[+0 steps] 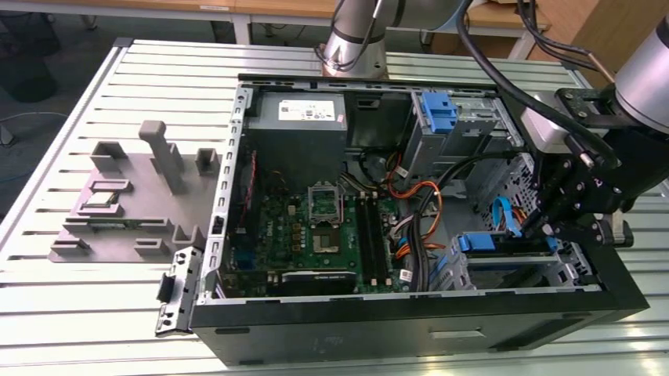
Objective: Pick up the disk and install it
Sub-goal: 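Insert the second disk wire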
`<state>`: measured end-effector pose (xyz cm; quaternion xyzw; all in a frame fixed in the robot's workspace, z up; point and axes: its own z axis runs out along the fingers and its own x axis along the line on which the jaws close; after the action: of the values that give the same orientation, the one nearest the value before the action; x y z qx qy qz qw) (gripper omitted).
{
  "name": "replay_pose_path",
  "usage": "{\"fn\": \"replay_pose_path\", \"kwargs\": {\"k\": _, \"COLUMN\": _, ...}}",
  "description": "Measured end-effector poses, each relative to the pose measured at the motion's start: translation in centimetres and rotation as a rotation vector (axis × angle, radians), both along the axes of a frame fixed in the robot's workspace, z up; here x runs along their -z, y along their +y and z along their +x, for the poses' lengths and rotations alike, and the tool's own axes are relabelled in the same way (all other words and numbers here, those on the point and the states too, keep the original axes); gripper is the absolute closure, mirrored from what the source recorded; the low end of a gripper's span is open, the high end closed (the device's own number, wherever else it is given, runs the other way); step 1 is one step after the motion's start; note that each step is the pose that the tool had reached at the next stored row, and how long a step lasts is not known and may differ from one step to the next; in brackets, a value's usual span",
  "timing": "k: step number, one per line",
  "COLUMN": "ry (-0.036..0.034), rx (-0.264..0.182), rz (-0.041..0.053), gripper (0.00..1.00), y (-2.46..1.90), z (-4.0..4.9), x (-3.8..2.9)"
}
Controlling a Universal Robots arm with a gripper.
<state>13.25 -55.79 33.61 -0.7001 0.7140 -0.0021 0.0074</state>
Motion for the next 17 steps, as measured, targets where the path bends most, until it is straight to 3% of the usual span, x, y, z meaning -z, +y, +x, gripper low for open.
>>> {"fn": "replay_pose_path", "kwargs": {"k": 17, "ry": 0.0000, "rx": 0.000, "rz": -0.0005, "gripper": 0.84, "y": 0.00, "z": -0.06, "x": 0.71}}
